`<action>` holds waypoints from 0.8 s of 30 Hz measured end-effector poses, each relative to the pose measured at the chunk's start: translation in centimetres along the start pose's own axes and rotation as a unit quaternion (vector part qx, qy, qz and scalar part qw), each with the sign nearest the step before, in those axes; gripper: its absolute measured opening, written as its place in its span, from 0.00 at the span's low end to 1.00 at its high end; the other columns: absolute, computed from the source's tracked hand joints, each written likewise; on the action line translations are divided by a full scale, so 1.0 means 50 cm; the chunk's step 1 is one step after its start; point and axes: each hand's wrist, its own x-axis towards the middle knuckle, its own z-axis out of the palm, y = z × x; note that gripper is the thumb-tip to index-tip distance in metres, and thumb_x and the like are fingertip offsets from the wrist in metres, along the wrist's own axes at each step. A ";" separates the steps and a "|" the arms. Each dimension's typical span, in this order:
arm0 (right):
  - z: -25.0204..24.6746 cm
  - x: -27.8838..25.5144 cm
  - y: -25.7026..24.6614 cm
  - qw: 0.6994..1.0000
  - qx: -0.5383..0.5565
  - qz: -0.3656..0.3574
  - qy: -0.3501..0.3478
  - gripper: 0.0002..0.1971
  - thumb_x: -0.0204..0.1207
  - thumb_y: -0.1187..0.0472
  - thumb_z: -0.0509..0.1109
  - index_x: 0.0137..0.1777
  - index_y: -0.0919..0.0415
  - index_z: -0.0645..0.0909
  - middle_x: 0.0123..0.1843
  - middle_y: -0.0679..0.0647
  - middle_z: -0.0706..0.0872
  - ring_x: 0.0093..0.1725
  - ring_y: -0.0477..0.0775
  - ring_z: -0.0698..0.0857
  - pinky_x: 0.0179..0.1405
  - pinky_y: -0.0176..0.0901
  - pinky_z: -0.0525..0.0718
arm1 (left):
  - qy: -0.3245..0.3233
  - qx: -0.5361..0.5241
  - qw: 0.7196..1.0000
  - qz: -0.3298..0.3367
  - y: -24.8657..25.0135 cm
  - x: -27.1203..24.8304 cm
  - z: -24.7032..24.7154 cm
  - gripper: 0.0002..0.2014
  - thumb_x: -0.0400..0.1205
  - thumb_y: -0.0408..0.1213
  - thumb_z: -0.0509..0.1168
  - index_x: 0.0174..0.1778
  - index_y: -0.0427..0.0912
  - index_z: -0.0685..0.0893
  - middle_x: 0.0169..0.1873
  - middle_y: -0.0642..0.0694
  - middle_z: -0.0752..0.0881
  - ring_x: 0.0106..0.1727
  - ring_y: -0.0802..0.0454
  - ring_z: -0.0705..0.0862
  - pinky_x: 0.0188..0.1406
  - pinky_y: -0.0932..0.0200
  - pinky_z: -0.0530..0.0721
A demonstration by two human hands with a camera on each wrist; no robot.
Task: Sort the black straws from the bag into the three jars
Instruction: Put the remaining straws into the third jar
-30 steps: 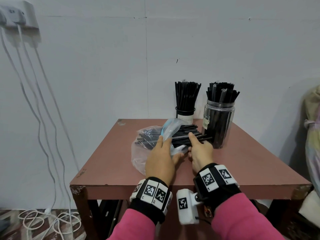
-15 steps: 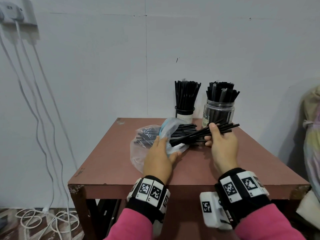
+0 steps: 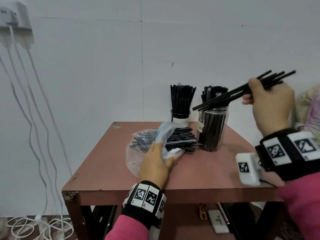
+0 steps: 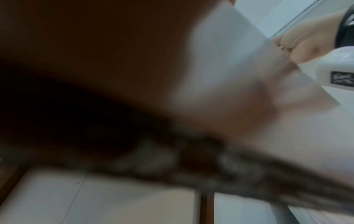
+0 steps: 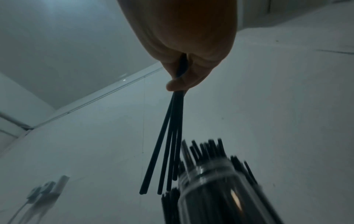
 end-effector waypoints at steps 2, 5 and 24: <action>0.003 0.039 -0.032 0.999 -0.022 -0.038 -0.012 0.12 0.75 0.53 0.68 0.37 0.61 0.84 0.27 0.48 0.84 0.24 0.44 0.86 0.40 0.55 0.90 | -0.001 0.000 1.000 0.000 0.000 0.000 0.000 0.29 0.79 0.51 0.69 0.75 0.47 0.72 0.72 0.50 0.75 0.70 0.51 0.75 0.65 0.61 0.71; 0.017 0.085 -0.067 0.991 -0.079 -0.087 -0.058 0.17 0.77 0.55 0.66 0.45 0.72 0.84 0.25 0.47 0.83 0.21 0.36 0.83 0.25 0.26 0.80 | 0.000 -0.001 1.000 0.001 -0.001 0.001 0.000 0.29 0.79 0.51 0.70 0.75 0.46 0.72 0.72 0.50 0.76 0.70 0.50 0.76 0.64 0.63 0.71; 0.115 0.061 0.031 0.888 -0.412 -0.017 -0.201 0.21 0.74 0.48 0.72 0.56 0.66 0.81 0.59 0.66 0.80 0.66 0.69 0.74 0.59 0.58 0.79 | 0.004 -0.012 1.000 0.005 -0.003 0.001 0.000 0.30 0.78 0.50 0.71 0.75 0.47 0.71 0.72 0.51 0.75 0.71 0.52 0.75 0.67 0.61 0.70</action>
